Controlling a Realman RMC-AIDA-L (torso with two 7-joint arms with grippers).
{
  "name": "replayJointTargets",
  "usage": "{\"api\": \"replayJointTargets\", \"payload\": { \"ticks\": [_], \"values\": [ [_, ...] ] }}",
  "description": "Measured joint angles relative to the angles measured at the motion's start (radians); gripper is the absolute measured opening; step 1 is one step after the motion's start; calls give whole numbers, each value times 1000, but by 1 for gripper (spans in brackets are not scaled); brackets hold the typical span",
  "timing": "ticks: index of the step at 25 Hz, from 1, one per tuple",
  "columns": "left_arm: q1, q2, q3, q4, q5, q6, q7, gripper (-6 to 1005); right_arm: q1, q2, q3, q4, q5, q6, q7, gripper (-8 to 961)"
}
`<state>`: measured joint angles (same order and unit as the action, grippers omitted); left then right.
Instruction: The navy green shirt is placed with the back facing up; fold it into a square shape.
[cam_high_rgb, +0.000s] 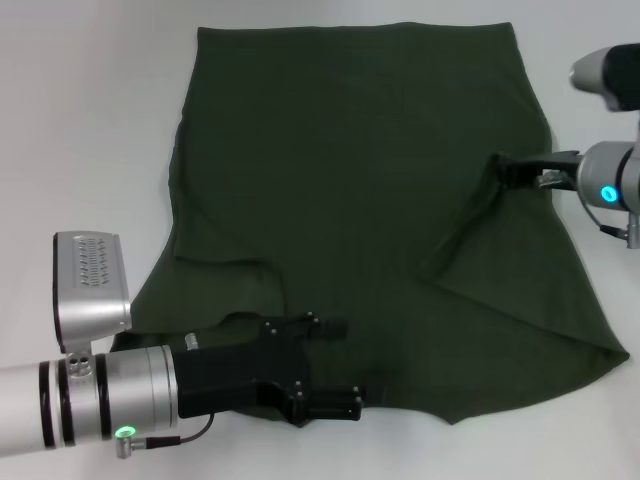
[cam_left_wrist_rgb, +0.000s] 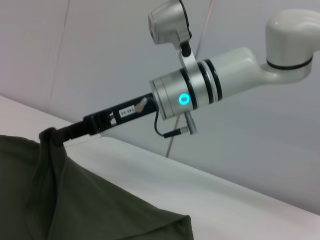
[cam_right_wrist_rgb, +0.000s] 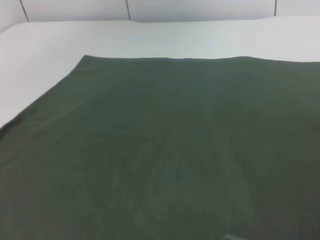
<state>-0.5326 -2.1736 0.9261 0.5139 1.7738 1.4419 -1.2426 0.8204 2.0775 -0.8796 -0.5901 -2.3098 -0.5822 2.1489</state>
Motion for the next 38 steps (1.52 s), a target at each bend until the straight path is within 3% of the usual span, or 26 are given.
{"api": "replayJointTargets", "payload": {
  "ticks": [4, 9, 14, 21, 25, 30, 38],
  "values": [
    [4, 0, -5, 0, -1, 0, 0, 950, 7, 15, -10, 20, 5, 29, -69, 74],
    [7, 0, -10, 0, -1, 0, 0, 950, -11, 16, -11, 6, 51, 40, -69, 161],
    [23, 2, -72, 0, 1, 6, -12, 949, -72, 6, -2, -73, 162, -93, -84, 248],
    [91, 8, -197, 40, 11, 12, -61, 949, -201, -4, -1, -126, 441, -380, -242, 546],
    [126, 7, -254, 70, 12, -3, -61, 949, -247, -2, -1, -117, 501, -435, -304, 740],
    [152, 8, -306, 101, 59, -38, -61, 949, -261, 1, -1, -100, 504, -480, -324, 820],
    [177, 6, -369, 132, 157, -105, -62, 949, -251, 6, -1, -99, 506, -484, -325, 817]
  ]
}}
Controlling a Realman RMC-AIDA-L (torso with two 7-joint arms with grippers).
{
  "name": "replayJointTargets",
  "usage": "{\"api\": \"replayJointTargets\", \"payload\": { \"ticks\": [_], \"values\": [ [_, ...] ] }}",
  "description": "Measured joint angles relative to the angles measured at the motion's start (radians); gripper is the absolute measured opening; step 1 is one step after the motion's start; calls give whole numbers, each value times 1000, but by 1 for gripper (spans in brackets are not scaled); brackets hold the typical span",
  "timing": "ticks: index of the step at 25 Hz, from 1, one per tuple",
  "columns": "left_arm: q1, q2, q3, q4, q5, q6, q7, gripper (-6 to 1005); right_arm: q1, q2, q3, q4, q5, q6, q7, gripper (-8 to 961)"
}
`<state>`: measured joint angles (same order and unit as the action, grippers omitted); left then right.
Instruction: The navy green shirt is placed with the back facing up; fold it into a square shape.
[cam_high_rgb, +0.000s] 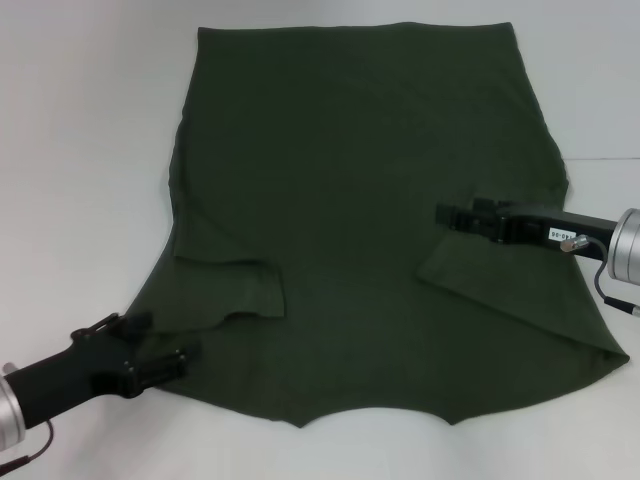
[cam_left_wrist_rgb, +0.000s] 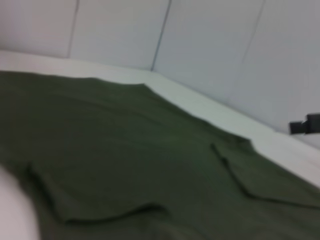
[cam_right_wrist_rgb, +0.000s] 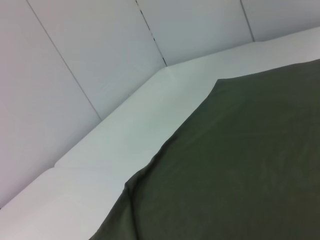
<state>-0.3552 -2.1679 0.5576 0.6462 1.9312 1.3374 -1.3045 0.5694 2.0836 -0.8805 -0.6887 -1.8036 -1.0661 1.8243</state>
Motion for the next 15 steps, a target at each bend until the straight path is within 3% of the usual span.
{"api": "replayJointTargets", "payload": {
  "ticks": [15],
  "values": [
    [25, -3, -49, 33, 55, -103, 59, 950, 22, 2, 0, 6, 6, 33, 0, 813]
  ]
}}
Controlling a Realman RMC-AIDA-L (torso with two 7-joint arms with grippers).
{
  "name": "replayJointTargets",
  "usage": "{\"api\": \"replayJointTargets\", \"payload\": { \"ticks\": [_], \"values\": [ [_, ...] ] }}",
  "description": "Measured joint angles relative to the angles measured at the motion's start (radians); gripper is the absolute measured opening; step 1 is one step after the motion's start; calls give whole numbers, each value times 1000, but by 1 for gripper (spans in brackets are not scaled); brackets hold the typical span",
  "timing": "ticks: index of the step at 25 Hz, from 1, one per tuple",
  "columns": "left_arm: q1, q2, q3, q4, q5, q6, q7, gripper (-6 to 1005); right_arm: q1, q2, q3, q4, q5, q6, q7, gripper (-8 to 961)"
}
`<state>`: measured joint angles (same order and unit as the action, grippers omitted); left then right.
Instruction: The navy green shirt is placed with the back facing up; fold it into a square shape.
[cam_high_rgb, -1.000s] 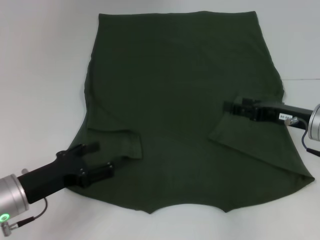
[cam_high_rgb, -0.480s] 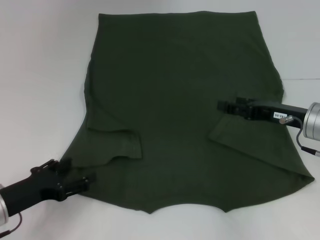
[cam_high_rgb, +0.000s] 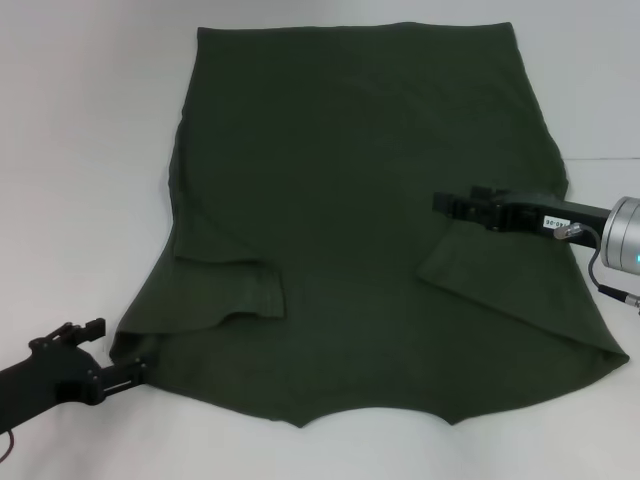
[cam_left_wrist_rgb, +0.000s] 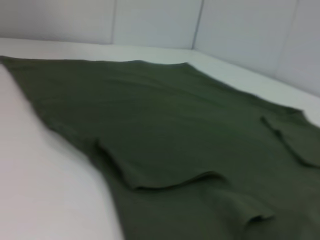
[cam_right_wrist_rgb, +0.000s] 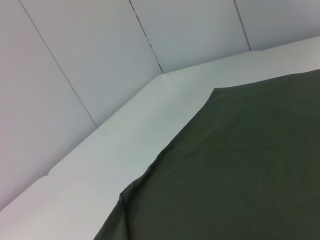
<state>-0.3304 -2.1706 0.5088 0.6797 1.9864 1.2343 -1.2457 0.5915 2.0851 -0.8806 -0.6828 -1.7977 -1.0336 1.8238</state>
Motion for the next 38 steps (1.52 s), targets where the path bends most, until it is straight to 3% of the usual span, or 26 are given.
{"api": "replayJointTargets", "payload": {
  "ticks": [18, 38],
  "values": [
    [-13, -1, 32, -16, 34, -94, -1, 950, 2, 1, 0, 10, 2, 17, -2, 808],
    [-24, 0, 68, -34, 34, -85, -4, 950, 2, 1, 11, 23, 3, 19, -15, 808]
  ]
}}
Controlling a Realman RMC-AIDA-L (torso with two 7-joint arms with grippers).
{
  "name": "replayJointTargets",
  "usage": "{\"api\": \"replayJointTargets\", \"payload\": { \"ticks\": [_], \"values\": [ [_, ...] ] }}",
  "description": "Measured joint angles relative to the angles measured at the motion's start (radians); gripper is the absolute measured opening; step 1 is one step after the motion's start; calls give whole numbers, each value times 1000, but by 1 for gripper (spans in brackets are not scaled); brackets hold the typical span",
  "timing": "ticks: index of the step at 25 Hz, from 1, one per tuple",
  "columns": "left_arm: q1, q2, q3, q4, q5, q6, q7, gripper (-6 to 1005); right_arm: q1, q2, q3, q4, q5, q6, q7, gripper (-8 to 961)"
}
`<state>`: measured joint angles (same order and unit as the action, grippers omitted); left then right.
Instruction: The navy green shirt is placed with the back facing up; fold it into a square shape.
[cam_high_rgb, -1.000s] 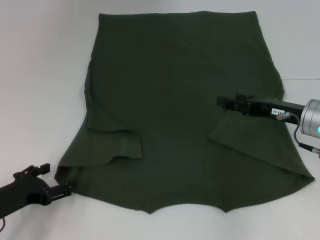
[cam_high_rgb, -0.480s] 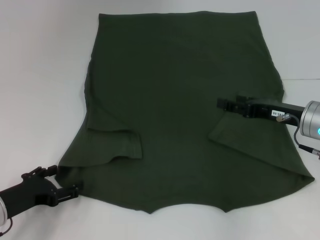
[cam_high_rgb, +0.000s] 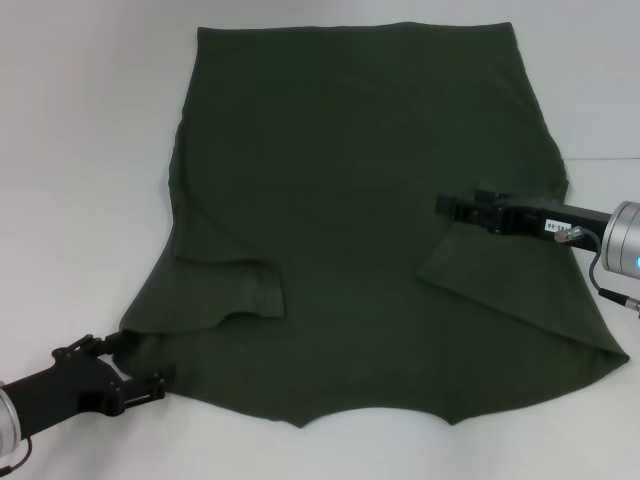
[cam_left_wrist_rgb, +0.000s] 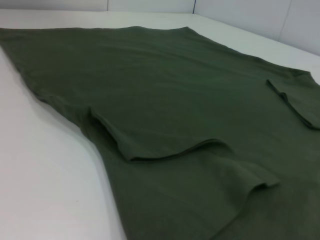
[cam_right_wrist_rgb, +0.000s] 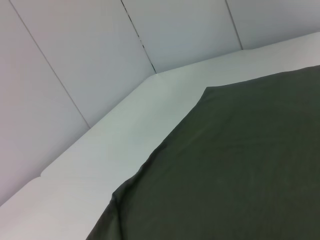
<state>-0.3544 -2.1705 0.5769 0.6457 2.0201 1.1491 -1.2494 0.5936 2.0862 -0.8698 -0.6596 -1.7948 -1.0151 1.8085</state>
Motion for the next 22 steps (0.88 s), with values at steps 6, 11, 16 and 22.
{"api": "replayJointTargets", "payload": {
  "ticks": [6, 11, 16, 22],
  "values": [
    [-1, 0, 0, 4, 2, 14, 0, 949, 0, 0, 0, 0, 0, 0, 0, 809],
    [2, 0, -5, 16, 2, 12, -1, 949, -1, 0, 0, 0, 0, 0, 0, 809],
    [7, 0, -13, 32, 3, 5, -3, 949, -3, 0, 1, 0, 0, -1, 0, 809],
    [9, 0, -24, 34, 6, -19, -41, 949, -2, -1, 2, 11, 0, -1, -1, 809]
  ]
}}
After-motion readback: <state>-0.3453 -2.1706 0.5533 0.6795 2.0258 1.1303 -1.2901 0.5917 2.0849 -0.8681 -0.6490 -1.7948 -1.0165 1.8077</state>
